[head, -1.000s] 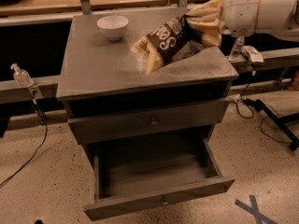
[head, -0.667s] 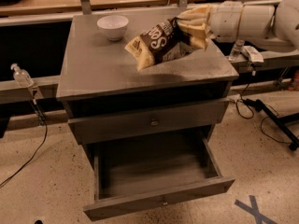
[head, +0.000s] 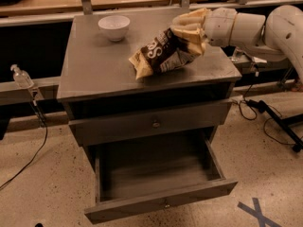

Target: Pick brown chip bag from middle drawer and place on counter

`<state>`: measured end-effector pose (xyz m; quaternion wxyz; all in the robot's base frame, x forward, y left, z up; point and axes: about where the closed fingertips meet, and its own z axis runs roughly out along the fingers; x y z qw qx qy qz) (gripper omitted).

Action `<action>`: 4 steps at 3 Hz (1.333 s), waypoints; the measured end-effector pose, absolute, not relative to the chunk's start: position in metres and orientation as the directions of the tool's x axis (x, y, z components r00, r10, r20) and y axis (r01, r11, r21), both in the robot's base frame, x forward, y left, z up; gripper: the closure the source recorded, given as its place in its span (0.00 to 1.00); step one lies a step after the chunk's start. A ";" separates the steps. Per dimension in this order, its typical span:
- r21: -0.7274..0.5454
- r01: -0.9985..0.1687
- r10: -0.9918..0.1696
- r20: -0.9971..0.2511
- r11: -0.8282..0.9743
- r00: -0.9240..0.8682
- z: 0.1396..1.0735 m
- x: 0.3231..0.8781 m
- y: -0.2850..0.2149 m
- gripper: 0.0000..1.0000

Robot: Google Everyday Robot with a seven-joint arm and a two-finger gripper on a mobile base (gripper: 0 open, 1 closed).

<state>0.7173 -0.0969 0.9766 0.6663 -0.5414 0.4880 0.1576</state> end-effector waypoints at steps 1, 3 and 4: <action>-0.567 -0.740 -0.315 -0.821 0.361 0.475 0.976 0.718 -0.094 0.05; -0.612 -0.703 -0.381 -0.786 0.362 0.487 0.996 0.702 -0.119 0.00; -0.647 -0.639 -0.588 -0.728 0.416 0.354 1.014 0.683 -0.175 0.00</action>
Offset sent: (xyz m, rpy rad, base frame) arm 0.0003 0.0036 -0.0002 0.0012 0.0005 0.0049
